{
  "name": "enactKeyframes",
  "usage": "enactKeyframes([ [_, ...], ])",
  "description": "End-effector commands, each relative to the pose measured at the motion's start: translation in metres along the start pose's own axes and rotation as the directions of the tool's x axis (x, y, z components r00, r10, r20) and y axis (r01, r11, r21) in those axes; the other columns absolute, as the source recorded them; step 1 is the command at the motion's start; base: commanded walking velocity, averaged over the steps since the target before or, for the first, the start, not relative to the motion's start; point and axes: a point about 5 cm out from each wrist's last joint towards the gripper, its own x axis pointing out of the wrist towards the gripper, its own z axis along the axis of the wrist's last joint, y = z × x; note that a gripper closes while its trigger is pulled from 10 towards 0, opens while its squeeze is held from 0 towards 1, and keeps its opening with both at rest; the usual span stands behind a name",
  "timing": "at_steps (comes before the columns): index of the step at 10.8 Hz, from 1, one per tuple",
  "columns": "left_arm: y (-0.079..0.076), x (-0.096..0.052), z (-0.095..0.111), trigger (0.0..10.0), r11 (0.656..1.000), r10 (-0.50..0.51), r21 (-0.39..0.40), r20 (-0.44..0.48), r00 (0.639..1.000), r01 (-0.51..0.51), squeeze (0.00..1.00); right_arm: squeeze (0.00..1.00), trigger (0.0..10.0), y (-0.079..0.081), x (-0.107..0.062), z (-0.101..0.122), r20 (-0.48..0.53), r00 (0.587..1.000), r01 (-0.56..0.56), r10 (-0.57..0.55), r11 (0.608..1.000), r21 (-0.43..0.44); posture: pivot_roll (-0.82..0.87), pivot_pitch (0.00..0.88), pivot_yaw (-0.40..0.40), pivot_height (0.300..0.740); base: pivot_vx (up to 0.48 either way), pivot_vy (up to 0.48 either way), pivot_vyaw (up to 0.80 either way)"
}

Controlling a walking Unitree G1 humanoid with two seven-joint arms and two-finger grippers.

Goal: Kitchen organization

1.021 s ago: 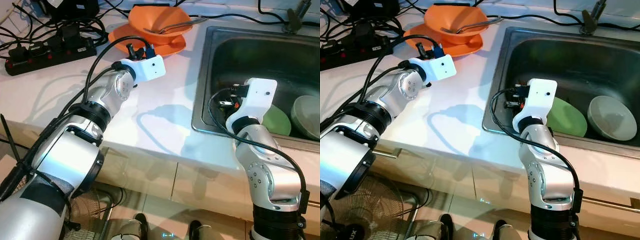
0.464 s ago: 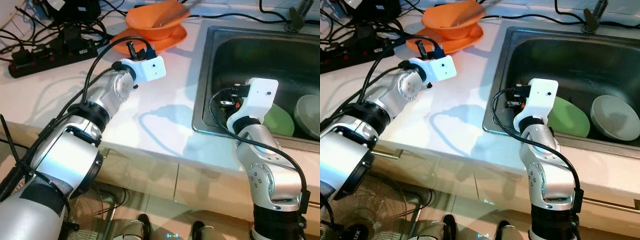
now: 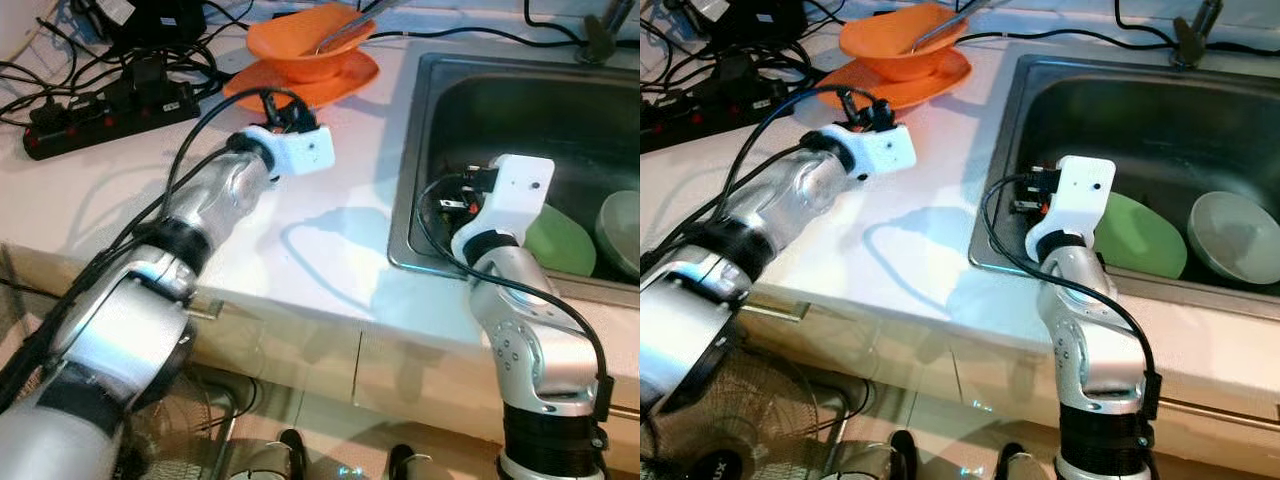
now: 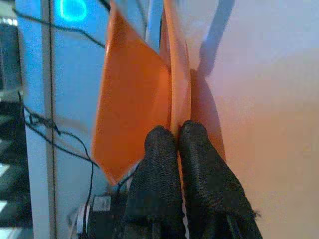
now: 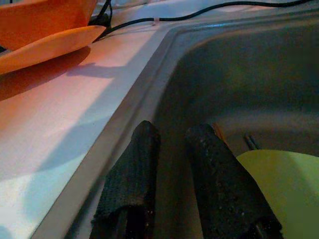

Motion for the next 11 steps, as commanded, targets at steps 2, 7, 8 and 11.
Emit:
enactKeyframes([
  [2, -0.040, -0.021, -0.006, 10.0, 0.983, -0.180, 0.036, 0.054, 0.982, 0.178, 0.00, 0.00, 10.0, 0.003, 0.004, 0.000, 0.014, 1.000, 0.003, -0.003, 1.000, 0.016, 0.02, 0.244, 0.120, 0.740, 0.000, 0.000, 0.00],
  [7, -0.028, -0.066, -0.007, 10.0, 0.976, -0.214, 0.068, 0.079, 0.974, 0.209, 0.00, 0.00, 10.0, 0.011, 0.018, -0.005, 0.027, 1.000, -0.015, 0.014, 0.999, 0.041, 0.10, 0.210, 0.127, 0.740, 0.000, 0.000, 0.00],
  [8, -0.031, -0.078, -0.006, 10.0, 0.972, -0.228, 0.066, 0.073, 0.971, 0.223, 0.00, 0.00, 10.0, 0.014, 0.020, -0.003, 0.039, 0.999, -0.026, 0.024, 0.999, 0.046, 0.11, 0.199, 0.129, 0.740, 0.000, 0.000, 0.00],
  [11, -0.032, -0.106, 0.009, 10.0, 0.971, -0.237, 0.044, 0.098, 0.967, 0.234, 0.00, 0.00, 10.0, 0.016, 0.028, -0.002, 0.061, 0.998, -0.037, 0.033, 0.998, 0.056, 0.14, 0.169, 0.126, 0.740, 0.000, 0.000, 0.00],
])
